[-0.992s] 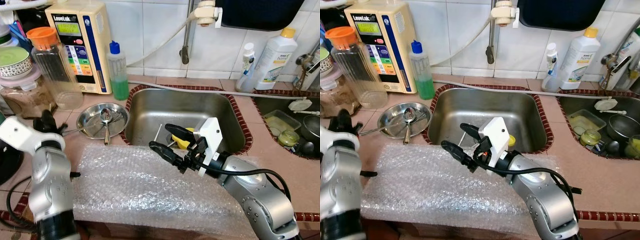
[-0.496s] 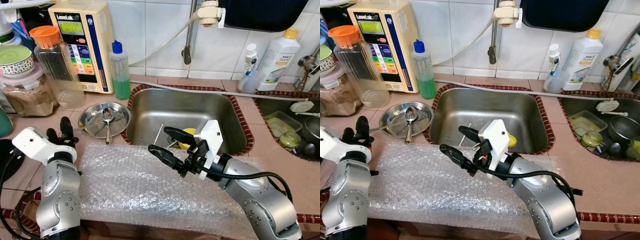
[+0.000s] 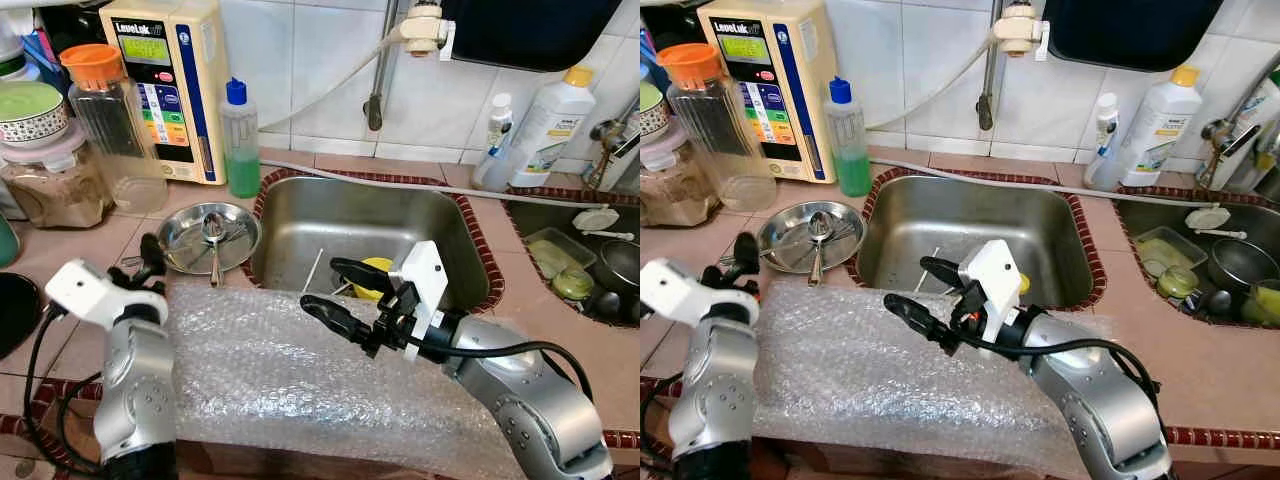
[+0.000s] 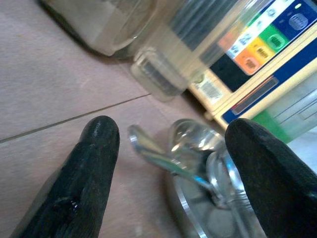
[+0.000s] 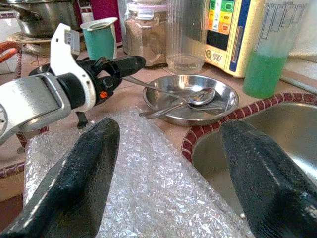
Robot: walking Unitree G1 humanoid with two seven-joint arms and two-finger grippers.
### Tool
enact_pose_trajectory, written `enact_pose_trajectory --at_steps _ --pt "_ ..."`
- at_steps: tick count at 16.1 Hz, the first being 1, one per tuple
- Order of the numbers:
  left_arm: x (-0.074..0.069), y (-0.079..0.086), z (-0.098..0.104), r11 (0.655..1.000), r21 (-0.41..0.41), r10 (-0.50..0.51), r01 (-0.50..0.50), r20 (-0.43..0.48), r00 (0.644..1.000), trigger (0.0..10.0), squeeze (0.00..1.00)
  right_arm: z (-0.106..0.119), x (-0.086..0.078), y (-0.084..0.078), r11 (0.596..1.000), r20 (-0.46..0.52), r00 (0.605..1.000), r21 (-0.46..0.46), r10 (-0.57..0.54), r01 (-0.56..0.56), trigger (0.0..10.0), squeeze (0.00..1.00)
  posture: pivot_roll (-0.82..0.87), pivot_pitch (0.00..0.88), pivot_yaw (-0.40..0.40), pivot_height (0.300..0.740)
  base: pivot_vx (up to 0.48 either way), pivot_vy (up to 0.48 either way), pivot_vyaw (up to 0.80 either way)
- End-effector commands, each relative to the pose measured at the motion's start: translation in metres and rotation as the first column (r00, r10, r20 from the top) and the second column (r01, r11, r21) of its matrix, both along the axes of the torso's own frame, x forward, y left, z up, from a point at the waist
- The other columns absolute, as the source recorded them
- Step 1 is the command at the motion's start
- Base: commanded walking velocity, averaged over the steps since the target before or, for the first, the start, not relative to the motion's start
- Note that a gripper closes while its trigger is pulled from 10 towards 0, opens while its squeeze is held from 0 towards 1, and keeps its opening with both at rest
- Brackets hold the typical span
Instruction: Kitchen organization
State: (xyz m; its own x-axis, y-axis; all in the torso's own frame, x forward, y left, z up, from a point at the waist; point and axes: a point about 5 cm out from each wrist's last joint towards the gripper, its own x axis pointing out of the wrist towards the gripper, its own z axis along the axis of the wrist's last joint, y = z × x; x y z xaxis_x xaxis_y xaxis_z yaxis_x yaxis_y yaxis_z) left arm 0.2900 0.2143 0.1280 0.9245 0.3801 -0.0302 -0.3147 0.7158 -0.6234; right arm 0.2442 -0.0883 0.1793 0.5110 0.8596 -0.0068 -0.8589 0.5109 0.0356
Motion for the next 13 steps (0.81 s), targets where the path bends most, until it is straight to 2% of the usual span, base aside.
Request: enact_pose_trajectory --at_steps 1,5,6,8,9,10,11,12,13 --pt "0.002 -0.004 0.001 1.0 -0.007 -0.005 0.005 0.006 1.0 10.0 1.0 0.009 -0.004 -0.001 1.0 0.034 0.999 0.004 0.009 -0.009 10.0 0.0 0.02 0.0 -0.031 0.74 0.0 0.0 0.0" --pt "0.005 -0.008 -0.004 1.0 -0.013 -0.018 0.018 -0.005 1.0 10.0 1.0 0.007 -0.008 -0.001 1.0 0.023 1.0 -0.007 0.011 -0.01 10.0 0.0 0.01 0.0 -0.029 0.74 0.0 0.0 0.0" --pt "0.013 -0.008 -0.006 0.999 -0.033 -0.022 0.021 -0.013 1.0 10.0 1.0 0.007 -0.008 -0.001 1.0 0.02 1.0 -0.005 0.006 -0.006 10.0 0.0 0.0 0.005 -0.028 0.74 0.0 0.0 0.0" --pt "0.02 -0.007 -0.006 0.999 -0.032 -0.026 0.026 -0.014 1.0 10.0 1.0 0.008 -0.009 0.0 1.0 0.018 1.0 -0.002 0.007 -0.006 10.0 0.0 0.0 0.008 -0.025 0.74 0.0 0.0 0.0" --pt "0.026 -0.005 -0.012 0.997 -0.072 -0.012 0.009 -0.048 0.999 10.0 1.0 0.008 -0.01 0.001 1.0 0.016 1.0 -0.001 0.008 -0.008 10.0 0.0 0.0 0.01 -0.023 0.74 0.0 0.0 0.0" --pt "0.027 -0.003 -0.013 0.998 -0.06 0.008 -0.012 -0.063 0.998 10.0 0.78 0.008 -0.011 0.001 1.0 0.016 1.0 -0.002 0.007 -0.007 10.0 0.0 -0.01 0.011 -0.02 0.74 0.0 0.0 0.0" --pt "0.029 -0.001 -0.013 0.998 -0.061 0.015 -0.018 -0.057 0.998 10.0 0.4 0.008 -0.011 0.0 1.0 0.015 1.0 -0.002 0.004 -0.004 10.0 0.0 -0.01 0.012 -0.016 0.74 0.0 0.0 0.0" --pt "0.029 0.001 -0.012 0.998 -0.051 0.023 -0.026 -0.054 0.998 4.6 0.0 0.008 -0.011 -0.001 1.0 0.014 1.0 -0.001 -0.003 0.003 10.0 0.0 -0.02 0.013 -0.013 0.74 0.0 0.0 0.0" --pt "0.03 0.002 -0.013 0.998 -0.055 0.026 -0.029 -0.055 0.998 0.0 0.0 0.008 -0.012 -0.002 1.0 0.012 1.0 -0.003 -0.007 0.007 10.0 0.0 -0.02 0.013 -0.011 0.74 0.0 0.0 0.0"
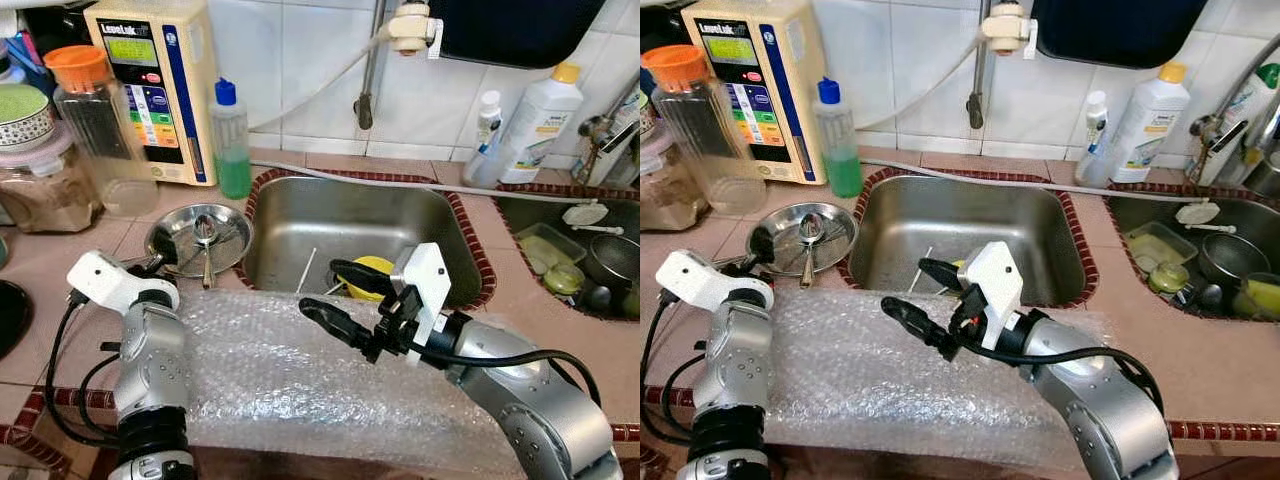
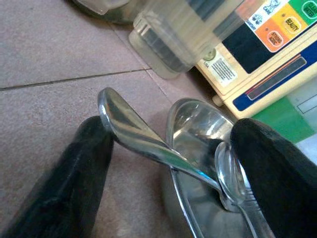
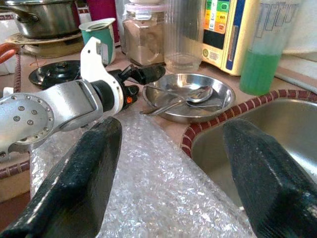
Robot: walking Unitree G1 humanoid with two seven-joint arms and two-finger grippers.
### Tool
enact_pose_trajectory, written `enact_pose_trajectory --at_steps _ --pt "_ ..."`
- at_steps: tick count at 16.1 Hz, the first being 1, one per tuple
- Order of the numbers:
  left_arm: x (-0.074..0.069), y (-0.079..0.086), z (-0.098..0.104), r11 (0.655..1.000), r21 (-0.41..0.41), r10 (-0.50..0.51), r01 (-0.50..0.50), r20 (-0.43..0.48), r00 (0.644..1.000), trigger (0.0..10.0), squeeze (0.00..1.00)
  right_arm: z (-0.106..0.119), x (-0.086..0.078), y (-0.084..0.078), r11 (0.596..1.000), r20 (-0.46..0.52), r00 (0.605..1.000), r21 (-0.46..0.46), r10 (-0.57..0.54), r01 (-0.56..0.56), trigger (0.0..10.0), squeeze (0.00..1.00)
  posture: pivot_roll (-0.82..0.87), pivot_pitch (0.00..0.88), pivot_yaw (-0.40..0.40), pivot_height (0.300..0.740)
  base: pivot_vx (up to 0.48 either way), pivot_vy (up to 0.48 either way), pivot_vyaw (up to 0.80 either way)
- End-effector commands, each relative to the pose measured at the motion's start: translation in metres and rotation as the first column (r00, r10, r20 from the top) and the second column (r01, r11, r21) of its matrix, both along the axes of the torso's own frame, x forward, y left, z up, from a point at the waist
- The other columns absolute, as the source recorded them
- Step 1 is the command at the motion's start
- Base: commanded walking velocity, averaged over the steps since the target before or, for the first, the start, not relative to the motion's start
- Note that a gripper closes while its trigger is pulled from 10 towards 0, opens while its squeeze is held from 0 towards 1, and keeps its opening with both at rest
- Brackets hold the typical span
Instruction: Kitchen organization
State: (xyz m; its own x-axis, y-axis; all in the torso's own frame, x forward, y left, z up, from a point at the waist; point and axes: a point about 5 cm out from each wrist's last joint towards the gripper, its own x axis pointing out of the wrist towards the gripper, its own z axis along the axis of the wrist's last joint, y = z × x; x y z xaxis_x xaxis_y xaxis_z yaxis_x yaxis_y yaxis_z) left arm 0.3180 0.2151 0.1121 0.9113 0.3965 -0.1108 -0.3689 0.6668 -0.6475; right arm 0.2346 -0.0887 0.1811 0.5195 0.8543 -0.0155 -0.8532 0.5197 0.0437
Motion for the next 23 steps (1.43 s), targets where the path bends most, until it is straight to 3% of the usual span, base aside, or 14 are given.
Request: enact_pose_trajectory --at_steps 1,17,23 --pt "0.003 0.001 0.001 1.0 -0.01 0.011 -0.011 0.0 1.0 0.0 0.0 0.006 -0.003 -0.002 1.0 0.022 1.0 -0.001 0.0 0.0 10.0 0.0 -0.02 0.014 -0.009 0.74 0.0 0.0 0.0" --pt "0.005 0.008 0.001 0.998 0.006 0.062 -0.062 0.008 0.998 0.0 0.0 0.006 0.0 -0.002 1.0 0.026 1.0 0.0 -0.006 0.006 10.0 0.0 -0.01 0.003 -0.006 0.74 0.0 0.0 0.0" --pt "0.001 0.016 0.02 0.993 0.082 0.084 -0.089 0.069 0.994 0.0 0.0 0.006 0.002 -0.001 1.0 0.031 0.999 0.0 -0.007 0.007 10.0 0.0 0.0 0.0 -0.009 0.74 0.0 0.0 0.0"
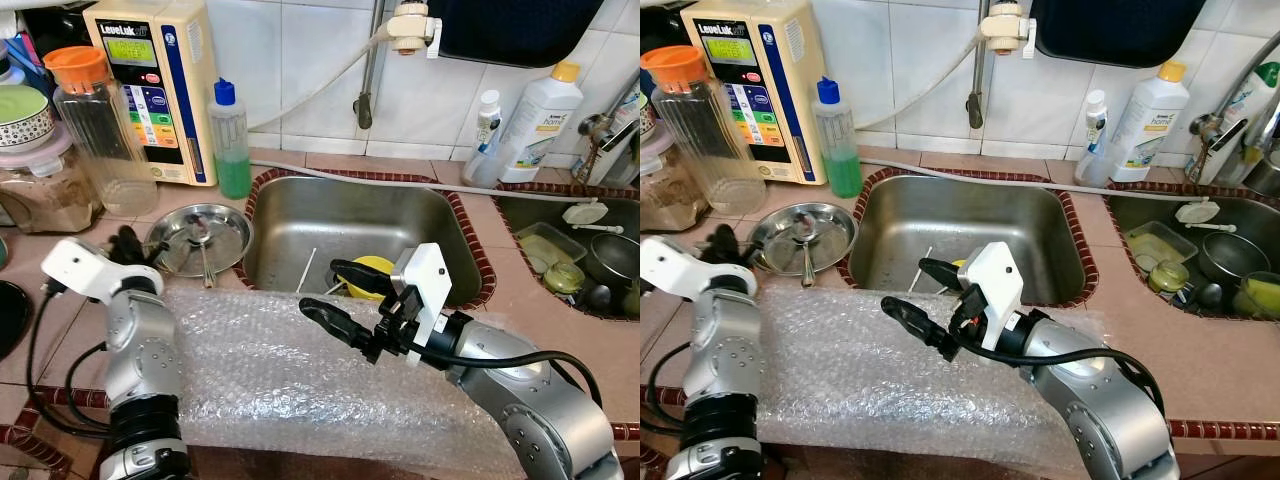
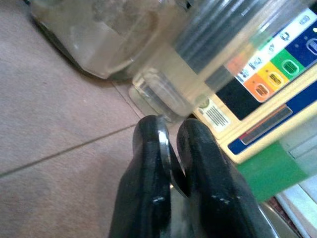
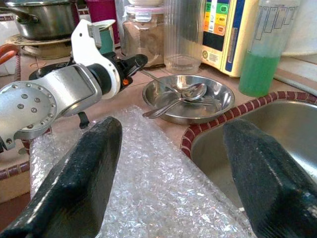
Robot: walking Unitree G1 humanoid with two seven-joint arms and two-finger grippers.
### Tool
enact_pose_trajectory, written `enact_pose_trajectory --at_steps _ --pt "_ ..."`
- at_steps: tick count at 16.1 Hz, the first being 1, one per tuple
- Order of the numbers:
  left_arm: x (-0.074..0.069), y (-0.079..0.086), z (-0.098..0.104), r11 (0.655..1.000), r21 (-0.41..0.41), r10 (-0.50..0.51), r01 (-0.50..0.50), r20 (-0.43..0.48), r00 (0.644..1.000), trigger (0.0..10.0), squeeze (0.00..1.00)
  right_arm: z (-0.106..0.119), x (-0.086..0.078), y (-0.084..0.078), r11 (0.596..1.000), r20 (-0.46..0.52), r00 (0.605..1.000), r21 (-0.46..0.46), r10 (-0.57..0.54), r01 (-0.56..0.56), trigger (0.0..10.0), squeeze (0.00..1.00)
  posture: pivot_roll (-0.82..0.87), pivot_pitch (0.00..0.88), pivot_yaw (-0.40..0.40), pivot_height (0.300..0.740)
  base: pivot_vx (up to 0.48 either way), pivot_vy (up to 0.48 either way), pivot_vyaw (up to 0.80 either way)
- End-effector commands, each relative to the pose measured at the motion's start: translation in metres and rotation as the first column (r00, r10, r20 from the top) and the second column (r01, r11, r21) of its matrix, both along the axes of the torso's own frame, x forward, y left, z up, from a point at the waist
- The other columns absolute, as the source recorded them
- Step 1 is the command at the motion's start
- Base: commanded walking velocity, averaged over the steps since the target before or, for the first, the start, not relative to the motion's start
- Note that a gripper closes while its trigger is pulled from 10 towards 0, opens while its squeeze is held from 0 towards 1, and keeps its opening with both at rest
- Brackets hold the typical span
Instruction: Kitchen organization
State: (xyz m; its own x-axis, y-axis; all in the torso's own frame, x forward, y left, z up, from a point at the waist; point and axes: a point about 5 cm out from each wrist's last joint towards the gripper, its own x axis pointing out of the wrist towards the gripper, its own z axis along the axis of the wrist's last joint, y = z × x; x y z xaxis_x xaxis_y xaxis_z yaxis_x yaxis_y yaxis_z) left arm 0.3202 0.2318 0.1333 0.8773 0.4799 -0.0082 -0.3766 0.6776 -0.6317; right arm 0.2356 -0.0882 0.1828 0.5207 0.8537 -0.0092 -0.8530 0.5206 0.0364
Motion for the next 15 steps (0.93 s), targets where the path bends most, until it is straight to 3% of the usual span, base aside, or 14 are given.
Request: enact_pose_trajectory --at_steps 1,6,8,11,15 --pt "-0.003 0.004 0.0 1.0 0.024 0.017 -0.017 -0.016 1.0 0.0 0.0 0.004 0.002 -0.001 1.0 0.023 1.0 -0.001 -0.007 0.007 10.0 0.0 0.0 0.0 -0.009 0.74 0.0 0.0 0.0" --pt "-0.005 0.009 0.013 0.997 0.066 0.027 -0.028 0.023 0.999 0.0 0.0 0.004 0.003 -0.002 1.0 0.025 1.0 0.0 -0.012 0.012 10.0 0.0 0.01 0.0 -0.008 0.74 0.0 0.0 0.0" --pt "-0.002 0.01 0.032 0.994 0.107 0.002 -0.01 0.08 0.997 0.0 0.0 0.004 0.006 -0.002 1.0 0.029 0.999 0.002 -0.021 0.021 10.0 0.0 0.01 0.0 -0.007 0.74 0.0 0.0 0.0" --pt "0.006 0.008 0.044 0.989 0.148 -0.049 0.031 0.12 0.992 0.0 0.0 0.004 0.01 0.0 0.999 0.04 0.998 0.008 -0.041 0.041 10.0 0.0 0.02 0.0 0.003 0.74 0.0 0.0 0.0" --pt "0.02 -0.002 0.079 0.957 0.262 -0.181 0.122 0.217 0.959 0.0 0.0 0.003 0.02 0.001 0.993 0.055 0.992 0.032 -0.115 0.113 10.0 0.0 0.03 0.0 0.037 0.74 0.0 0.0 0.0"
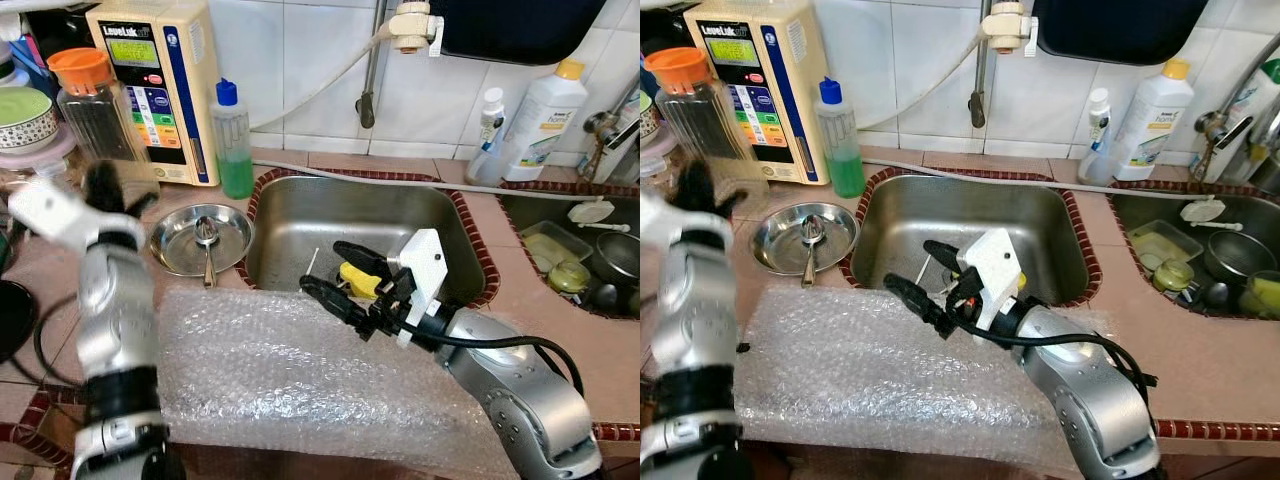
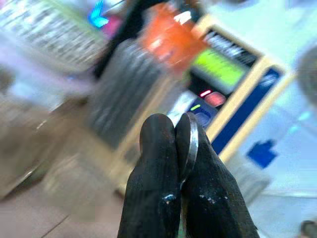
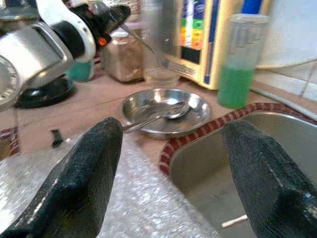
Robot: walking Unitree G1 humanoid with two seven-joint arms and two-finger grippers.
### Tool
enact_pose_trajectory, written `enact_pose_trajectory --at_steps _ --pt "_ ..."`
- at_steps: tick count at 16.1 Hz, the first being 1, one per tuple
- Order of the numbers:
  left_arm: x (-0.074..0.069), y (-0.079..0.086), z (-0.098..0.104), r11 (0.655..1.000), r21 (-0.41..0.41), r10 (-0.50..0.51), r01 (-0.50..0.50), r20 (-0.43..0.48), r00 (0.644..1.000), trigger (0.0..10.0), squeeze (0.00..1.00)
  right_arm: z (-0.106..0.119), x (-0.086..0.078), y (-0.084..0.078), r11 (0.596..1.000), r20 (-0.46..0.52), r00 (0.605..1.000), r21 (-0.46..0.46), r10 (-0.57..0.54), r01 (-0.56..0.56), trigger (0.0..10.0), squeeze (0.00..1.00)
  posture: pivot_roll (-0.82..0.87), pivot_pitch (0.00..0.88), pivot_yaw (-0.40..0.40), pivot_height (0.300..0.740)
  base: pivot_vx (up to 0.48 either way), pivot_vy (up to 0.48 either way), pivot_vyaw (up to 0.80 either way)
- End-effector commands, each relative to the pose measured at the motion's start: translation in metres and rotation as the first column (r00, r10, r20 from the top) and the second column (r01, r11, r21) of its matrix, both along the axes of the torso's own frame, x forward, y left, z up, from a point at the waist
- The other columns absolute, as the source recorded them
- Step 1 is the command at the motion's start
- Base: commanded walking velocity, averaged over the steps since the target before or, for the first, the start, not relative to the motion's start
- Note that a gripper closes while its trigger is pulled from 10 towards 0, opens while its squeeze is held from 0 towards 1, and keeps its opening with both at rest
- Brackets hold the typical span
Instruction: Kitchen organization
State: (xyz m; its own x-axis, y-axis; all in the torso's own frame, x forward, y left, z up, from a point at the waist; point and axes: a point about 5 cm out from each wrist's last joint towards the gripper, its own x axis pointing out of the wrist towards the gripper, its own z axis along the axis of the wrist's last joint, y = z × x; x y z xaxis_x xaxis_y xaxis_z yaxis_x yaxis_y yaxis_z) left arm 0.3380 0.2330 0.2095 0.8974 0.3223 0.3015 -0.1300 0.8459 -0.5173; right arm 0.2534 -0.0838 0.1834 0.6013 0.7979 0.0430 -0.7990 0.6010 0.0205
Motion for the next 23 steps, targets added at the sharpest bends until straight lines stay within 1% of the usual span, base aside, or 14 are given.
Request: enact_pose_trajectory --at_steps 1,2,3,5,6,8,9,11,13,15,16,18,21,23 --pt "0.004 -0.004 0.009 0.999 0.038 -0.03 0.03 0.012 0.999 0.0 0.0 0.002 0.004 -0.002 1.0 0.018 1.0 -0.001 -0.025 0.025 10.0 0.0 0.03 0.0 0.045 0.74 0.0 0.0 0.0" --pt "0.006 -0.004 0.014 0.998 0.039 -0.041 0.041 0.015 0.999 0.0 0.0 0.001 0.005 -0.002 0.999 0.022 0.999 0.002 -0.036 0.036 10.0 0.0 0.04 0.0 0.052 0.74 0.0 0.0 0.0" --pt "0.009 -0.002 0.021 0.998 0.021 -0.062 0.061 0.017 0.998 0.0 0.0 0.0 0.009 -0.002 0.998 0.035 0.997 0.005 -0.069 0.069 10.0 0.0 0.04 0.0 0.061 0.74 0.0 0.0 0.0" --pt "0.016 -0.011 0.028 0.982 -0.036 -0.187 0.187 0.018 0.982 0.0 0.0 0.0 0.015 -0.005 0.992 0.065 0.99 -0.007 -0.123 0.124 10.0 0.0 0.05 0.0 0.074 0.74 0.0 0.0 0.0" --pt "0.019 -0.022 0.031 0.957 -0.033 -0.289 0.289 0.015 0.957 0.0 0.0 0.0 0.018 -0.006 0.991 0.078 0.988 -0.01 -0.132 0.133 10.0 0.0 0.06 0.0 0.082 0.74 0.0 0.0 0.0" --pt "0.022 -0.03 0.032 0.934 -0.012 -0.356 0.356 0.004 0.934 0.0 0.0 0.0 0.021 -0.003 0.991 0.11 0.987 -0.042 -0.121 0.126 10.0 0.0 0.06 0.0 0.096 0.74 0.0 0.0 0.0" --pt "0.024 -0.036 0.03 0.92 -0.031 -0.392 0.392 -0.004 0.92 0.0 0.0 -0.001 0.022 -0.001 0.992 0.126 0.986 -0.059 -0.104 0.113 10.0 0.0 0.06 0.0 0.101 0.74 0.0 0.0 0.0" --pt "0.025 -0.054 0.025 0.887 -0.02 -0.461 0.461 -0.039 0.886 0.0 0.0 -0.001 0.025 0.0 0.99 0.159 0.983 -0.092 -0.091 0.107 10.0 0.0 0.06 0.0 0.108 0.74 0.0 0.0 0.0" --pt "0.024 -0.078 0.02 0.843 -0.049 -0.538 0.536 -0.06 0.84 0.0 0.0 -0.002 0.03 0.003 0.984 0.211 0.975 -0.143 -0.069 0.101 10.0 0.0 0.05 0.0 0.114 0.74 0.0 0.0 0.0" --pt "0.02 -0.095 0.016 0.814 -0.055 -0.58 0.578 -0.064 0.812 0.0 0.0 -0.004 0.033 0.006 0.981 0.232 0.971 -0.169 -0.054 0.095 10.0 0.0 0.05 0.0 0.111 0.74 0.0 0.0 0.0" --pt "0.019 -0.102 0.014 0.802 -0.074 -0.597 0.593 -0.063 0.8 0.0 0.0 -0.005 0.035 0.009 0.982 0.238 0.97 -0.17 -0.044 0.086 10.0 0.0 0.05 0.0 0.107 0.74 0.0 0.0 0.0" --pt "0.016 -0.112 0.01 0.784 -0.087 -0.62 0.615 -0.065 0.782 0.0 0.0 -0.005 0.039 0.016 0.986 0.238 0.971 -0.161 -0.008 0.047 10.0 0.0 0.05 0.0 0.094 0.74 0.0 0.0 0.0" --pt "0.013 -0.112 0.008 0.788 -0.097 -0.614 0.607 -0.068 0.786 0.0 0.0 -0.004 0.045 0.018 0.987 0.249 0.968 -0.155 -0.003 0.043 10.0 0.0 0.05 0.0 0.071 0.74 0.0 0.0 0.0" --pt "0.011 -0.114 0.007 0.789 -0.1 -0.613 0.606 -0.066 0.788 0.0 0.0 -0.005 0.048 0.023 0.99 0.225 0.974 -0.139 0.022 0.01 10.0 0.0 0.06 0.0 0.054 0.74 0.0 0.0 0.0"
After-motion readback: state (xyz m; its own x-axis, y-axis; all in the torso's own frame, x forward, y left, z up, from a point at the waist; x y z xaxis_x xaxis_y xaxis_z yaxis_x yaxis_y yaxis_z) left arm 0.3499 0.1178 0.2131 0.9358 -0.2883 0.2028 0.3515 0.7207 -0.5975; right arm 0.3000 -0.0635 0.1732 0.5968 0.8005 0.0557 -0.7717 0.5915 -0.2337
